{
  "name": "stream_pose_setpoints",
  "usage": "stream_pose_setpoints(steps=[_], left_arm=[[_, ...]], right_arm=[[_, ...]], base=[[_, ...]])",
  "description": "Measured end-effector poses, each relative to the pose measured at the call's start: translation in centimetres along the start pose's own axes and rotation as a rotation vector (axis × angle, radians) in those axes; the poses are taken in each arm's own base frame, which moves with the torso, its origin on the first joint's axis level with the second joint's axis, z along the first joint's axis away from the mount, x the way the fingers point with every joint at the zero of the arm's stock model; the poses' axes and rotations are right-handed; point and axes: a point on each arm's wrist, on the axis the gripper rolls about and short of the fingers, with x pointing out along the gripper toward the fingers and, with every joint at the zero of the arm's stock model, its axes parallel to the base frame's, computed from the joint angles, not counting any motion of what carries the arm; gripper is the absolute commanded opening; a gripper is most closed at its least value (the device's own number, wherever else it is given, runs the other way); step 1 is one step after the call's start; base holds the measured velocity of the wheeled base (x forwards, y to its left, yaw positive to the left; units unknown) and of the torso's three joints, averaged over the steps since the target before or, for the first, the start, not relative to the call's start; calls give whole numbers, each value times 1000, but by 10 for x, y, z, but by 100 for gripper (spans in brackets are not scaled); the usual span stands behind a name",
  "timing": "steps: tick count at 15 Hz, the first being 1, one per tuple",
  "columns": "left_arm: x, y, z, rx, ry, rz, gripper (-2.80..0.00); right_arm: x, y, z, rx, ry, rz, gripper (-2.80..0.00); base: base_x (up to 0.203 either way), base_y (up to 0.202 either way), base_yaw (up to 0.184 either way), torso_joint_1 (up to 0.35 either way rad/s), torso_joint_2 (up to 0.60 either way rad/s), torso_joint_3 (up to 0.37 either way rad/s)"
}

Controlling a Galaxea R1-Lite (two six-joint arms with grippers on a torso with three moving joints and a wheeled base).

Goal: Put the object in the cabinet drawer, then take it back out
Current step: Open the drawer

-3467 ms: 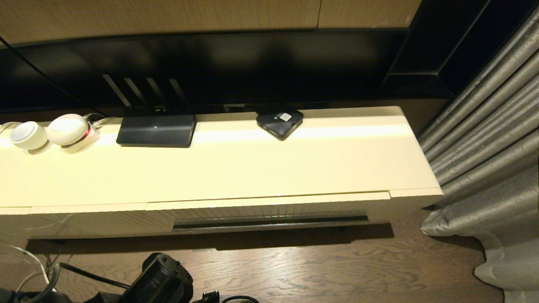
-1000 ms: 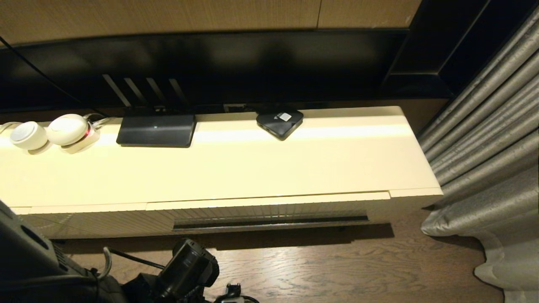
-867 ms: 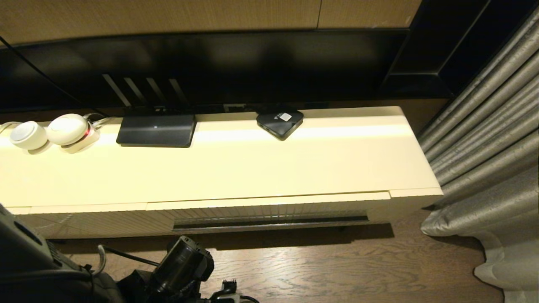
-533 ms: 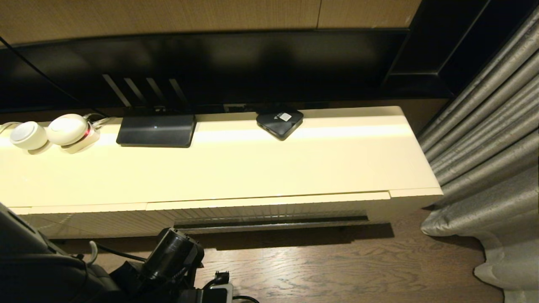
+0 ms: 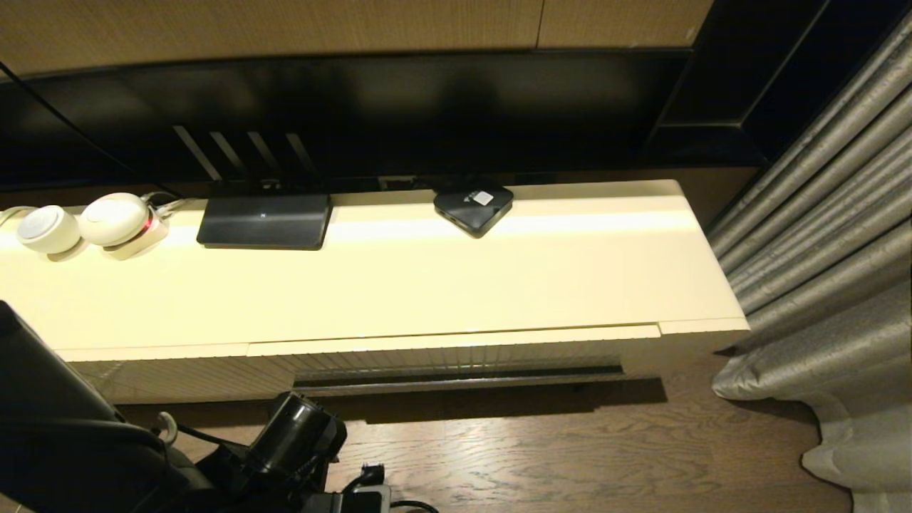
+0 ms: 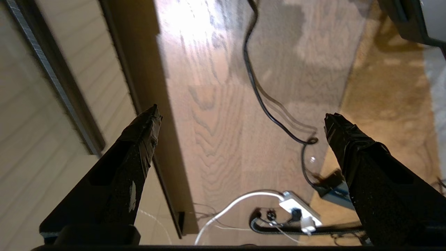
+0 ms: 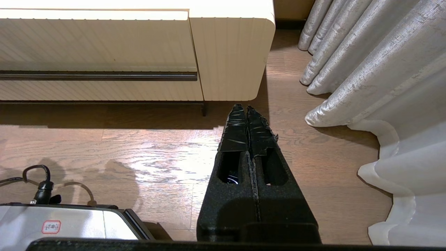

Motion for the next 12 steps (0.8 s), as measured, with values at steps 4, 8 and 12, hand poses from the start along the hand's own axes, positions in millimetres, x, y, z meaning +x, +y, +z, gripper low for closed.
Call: stream_pose_setpoints(steps=[4,8,12], left_arm=[[8,-1,1,-7,8,-12,0],[8,-3,0,-3,14,-25,0],[6,-2,0,2,10,-18,0]], right_arm=[[0,0,0,0,0,0,-280],[0,0,0,0,0,0,-280],[0,0,0,0,0,0,-280]], base=[[0,0,0,0,0,0],[0,0,0,0,0,0],[0,0,0,0,0,0]])
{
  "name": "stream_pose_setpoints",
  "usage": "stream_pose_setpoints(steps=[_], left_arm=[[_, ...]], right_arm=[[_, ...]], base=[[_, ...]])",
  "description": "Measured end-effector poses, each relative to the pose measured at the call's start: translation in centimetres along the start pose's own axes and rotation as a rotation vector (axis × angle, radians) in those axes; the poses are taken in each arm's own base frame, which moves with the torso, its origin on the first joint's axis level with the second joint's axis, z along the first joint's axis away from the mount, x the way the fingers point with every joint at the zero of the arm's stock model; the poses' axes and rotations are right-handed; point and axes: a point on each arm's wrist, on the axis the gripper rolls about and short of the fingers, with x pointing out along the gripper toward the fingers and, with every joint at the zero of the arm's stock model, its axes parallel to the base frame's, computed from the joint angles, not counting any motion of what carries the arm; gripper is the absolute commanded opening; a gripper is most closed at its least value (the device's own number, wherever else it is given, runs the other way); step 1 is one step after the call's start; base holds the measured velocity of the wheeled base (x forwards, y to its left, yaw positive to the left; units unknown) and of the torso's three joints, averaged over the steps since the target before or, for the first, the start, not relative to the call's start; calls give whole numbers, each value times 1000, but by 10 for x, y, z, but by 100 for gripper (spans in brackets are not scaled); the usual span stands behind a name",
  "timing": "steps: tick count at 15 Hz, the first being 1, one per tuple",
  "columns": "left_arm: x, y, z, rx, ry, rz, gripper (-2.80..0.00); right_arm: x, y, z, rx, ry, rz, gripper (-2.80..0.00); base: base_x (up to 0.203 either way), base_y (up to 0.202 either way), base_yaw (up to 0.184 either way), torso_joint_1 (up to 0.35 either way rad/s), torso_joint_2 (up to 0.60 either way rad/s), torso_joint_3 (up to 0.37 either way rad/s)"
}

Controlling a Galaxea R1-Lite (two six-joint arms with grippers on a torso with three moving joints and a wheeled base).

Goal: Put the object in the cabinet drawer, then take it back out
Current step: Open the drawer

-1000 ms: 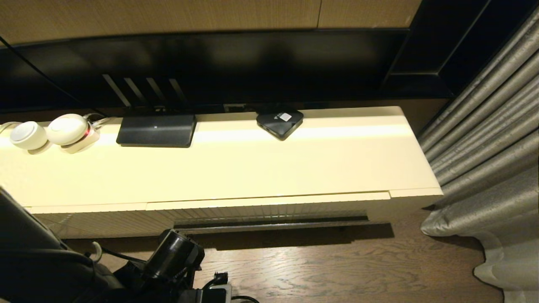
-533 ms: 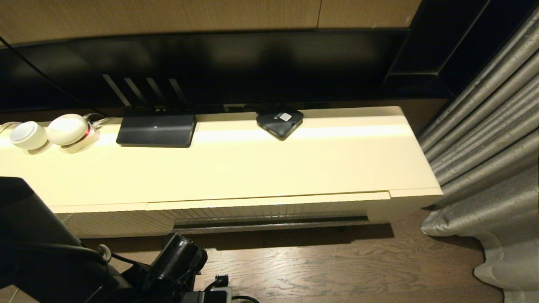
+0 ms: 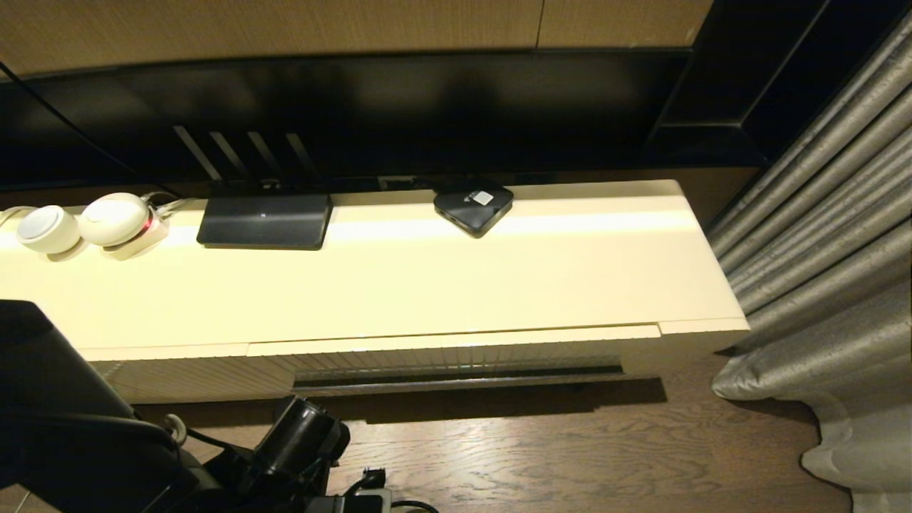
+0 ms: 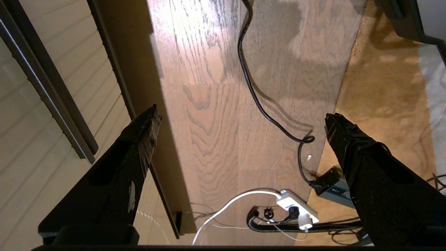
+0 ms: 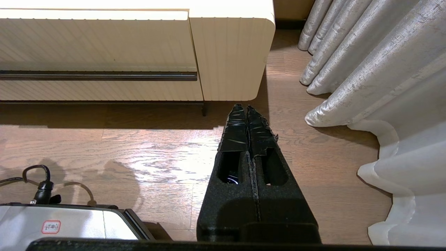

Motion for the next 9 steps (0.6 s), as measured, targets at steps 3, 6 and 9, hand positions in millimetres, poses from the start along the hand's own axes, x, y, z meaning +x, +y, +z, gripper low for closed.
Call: stream_pose_setpoints(steps=[3,6,9], left_arm=[[0,-5,-3,3,8,-15,0],[4,-8,-1,16,14,-25,0],[8,-1,6,23,2,-4,0]], right_arm=[[0,0,0,0,0,0,-280],[0,0,0,0,0,0,-280],[0,0,0,0,0,0,-280]], base=[[0,0,0,0,0,0],[0,0,0,0,0,0],[0,0,0,0,0,0]])
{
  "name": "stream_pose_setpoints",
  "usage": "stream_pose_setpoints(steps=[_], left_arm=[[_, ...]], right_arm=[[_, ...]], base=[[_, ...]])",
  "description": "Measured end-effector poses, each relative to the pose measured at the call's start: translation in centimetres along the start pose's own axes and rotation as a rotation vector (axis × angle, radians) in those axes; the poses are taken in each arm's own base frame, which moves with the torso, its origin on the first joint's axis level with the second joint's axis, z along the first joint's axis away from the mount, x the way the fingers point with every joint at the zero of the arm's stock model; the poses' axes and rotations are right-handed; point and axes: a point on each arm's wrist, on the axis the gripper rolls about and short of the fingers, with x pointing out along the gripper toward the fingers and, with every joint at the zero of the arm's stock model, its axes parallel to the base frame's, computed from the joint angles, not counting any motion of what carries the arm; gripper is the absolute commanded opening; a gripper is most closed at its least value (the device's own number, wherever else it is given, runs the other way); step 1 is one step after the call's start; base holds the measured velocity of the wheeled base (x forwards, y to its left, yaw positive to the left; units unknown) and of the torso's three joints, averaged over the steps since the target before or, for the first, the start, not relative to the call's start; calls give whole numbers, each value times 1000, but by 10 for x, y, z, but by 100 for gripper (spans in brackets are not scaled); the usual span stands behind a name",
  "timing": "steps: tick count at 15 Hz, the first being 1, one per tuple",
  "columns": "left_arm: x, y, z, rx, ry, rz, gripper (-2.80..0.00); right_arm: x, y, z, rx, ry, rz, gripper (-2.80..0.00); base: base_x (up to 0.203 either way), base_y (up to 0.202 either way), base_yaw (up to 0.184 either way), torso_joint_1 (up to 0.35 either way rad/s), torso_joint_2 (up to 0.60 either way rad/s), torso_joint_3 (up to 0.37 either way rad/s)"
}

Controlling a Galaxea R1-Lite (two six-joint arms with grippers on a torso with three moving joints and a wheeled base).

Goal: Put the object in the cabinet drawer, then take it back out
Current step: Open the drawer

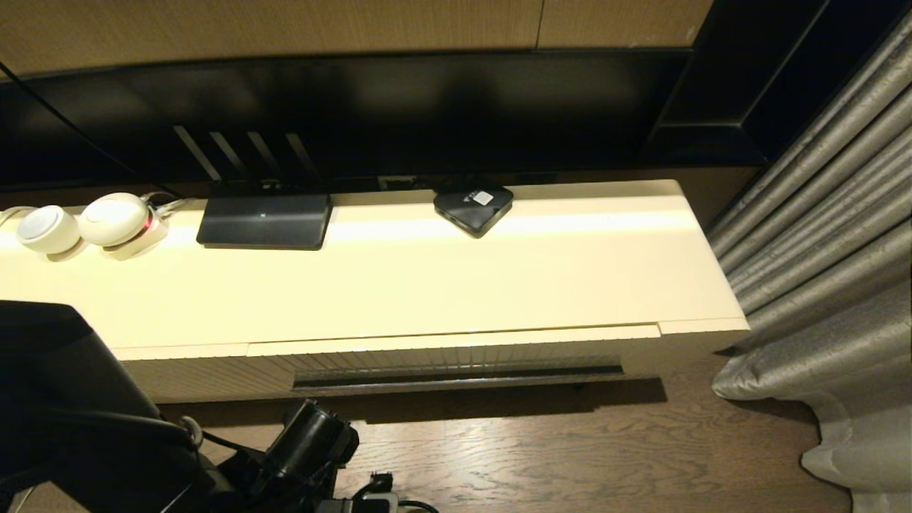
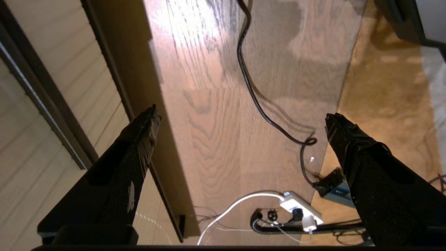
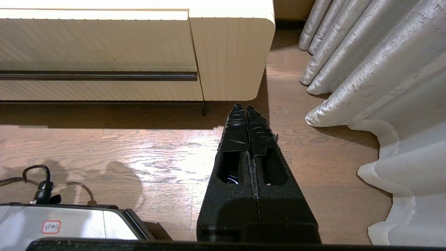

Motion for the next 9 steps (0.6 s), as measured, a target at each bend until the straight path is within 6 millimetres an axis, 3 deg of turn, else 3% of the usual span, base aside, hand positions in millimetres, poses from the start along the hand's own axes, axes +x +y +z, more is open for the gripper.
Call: stream_pose_setpoints(steps=[9], left_arm=[[3,9,5,39,67,59,0]], right_arm=[[0,0,0,0,0,-1,-280]], base=[[0,0,0,0,0,0]])
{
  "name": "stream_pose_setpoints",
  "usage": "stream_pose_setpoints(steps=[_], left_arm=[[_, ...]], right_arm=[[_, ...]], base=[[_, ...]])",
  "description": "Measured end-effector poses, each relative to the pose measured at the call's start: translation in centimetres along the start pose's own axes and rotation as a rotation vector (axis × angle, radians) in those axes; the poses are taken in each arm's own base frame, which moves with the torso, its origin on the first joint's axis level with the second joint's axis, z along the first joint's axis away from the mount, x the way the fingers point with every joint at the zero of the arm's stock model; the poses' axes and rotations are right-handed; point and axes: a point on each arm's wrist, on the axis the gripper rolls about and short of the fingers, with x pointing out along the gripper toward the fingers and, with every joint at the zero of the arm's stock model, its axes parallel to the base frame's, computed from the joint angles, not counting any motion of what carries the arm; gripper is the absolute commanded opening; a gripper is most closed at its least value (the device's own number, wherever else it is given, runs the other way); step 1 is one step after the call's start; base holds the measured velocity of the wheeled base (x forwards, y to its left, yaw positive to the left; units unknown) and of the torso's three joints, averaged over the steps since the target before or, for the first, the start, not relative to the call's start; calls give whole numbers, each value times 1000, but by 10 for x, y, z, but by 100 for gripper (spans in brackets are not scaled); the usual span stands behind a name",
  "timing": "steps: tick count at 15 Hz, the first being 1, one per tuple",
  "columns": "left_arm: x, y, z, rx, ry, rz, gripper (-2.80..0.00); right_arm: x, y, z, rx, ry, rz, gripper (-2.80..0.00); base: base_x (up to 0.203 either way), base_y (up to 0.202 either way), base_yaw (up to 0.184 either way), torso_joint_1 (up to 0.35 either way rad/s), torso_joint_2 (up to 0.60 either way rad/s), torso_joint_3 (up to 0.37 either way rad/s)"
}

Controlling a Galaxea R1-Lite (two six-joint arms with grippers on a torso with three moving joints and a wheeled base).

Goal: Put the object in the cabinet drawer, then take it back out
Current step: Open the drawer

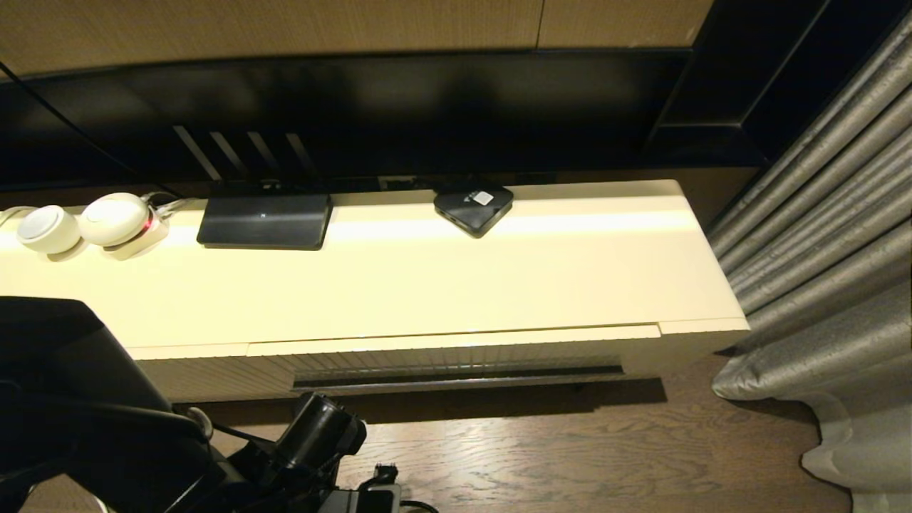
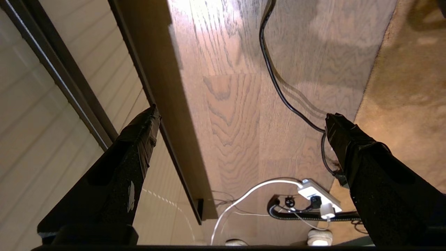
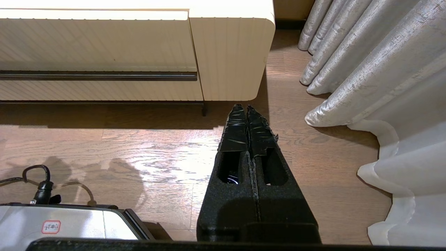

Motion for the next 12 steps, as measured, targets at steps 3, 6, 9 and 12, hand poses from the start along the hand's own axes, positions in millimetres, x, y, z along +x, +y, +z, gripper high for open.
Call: stream_pose_setpoints(steps=[3,6,9,12], left_arm=[[2,5,3,-1,0,13,0],[5,8,4,1,14,24,0],[8,12,5,-7,17,29,0],[11,17,7,-22,15,35,0]], right_arm=[[0,0,0,0,0,0,-280],[0,0,0,0,0,1,-280],[0,0,0,0,0,0,-280],[0,0,0,0,0,1,-280]], base=[[0,0,0,0,0,0],[0,0,0,0,0,0],[0,0,0,0,0,0],[0,0,0,0,0,0]])
